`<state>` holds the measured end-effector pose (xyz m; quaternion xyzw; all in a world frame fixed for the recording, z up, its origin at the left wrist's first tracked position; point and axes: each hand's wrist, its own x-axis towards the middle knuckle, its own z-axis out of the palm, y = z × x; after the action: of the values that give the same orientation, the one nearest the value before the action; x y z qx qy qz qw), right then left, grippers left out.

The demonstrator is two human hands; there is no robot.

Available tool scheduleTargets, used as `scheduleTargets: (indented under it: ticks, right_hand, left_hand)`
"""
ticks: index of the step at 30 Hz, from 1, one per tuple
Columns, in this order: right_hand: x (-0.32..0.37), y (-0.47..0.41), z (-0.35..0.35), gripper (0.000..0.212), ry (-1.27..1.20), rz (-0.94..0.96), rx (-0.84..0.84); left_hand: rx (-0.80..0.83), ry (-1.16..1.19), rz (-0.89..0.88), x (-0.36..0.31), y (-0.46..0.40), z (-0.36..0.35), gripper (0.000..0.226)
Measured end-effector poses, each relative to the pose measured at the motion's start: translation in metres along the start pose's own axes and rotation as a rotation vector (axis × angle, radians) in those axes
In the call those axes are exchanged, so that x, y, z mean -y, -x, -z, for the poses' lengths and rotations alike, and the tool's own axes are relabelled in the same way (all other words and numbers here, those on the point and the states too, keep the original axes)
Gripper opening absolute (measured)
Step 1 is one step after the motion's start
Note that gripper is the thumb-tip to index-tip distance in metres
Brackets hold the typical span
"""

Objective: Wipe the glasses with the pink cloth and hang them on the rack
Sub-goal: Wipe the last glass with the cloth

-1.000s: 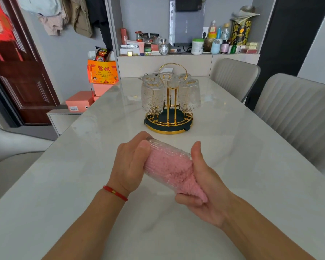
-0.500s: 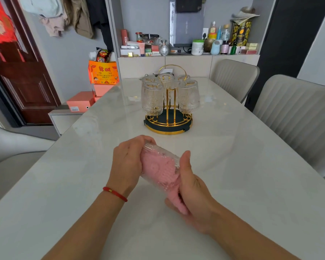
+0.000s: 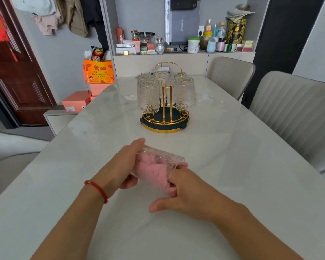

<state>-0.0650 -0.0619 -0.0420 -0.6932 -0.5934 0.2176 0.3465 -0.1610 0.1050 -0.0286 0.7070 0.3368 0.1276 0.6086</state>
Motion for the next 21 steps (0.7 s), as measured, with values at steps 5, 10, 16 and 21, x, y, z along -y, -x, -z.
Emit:
scheduleTargets:
  ticks: [5,10,16,21]
  right_hand:
    - [0.006,0.002,-0.007,0.031,-0.451,-0.049,0.018]
    - [0.011,0.004,-0.009,0.025,-0.995,-0.052,0.027]
    - [0.003,0.001,-0.016,0.045,-1.435,-0.033,0.054]
    - [0.014,0.0,0.0,0.029,-0.643,-0.022,-0.063]
  left_hand:
    - [-0.183,0.055,-0.218,-0.001,-0.001,-0.01,0.05]
    - [-0.253,0.117,-0.396,0.0,-0.004,-0.013,0.047]
    - [-0.203,0.094,-0.67,0.004,-0.003,-0.005,0.052]
    - [0.008,-0.025,-0.46,-0.01,0.0,0.012,0.046]
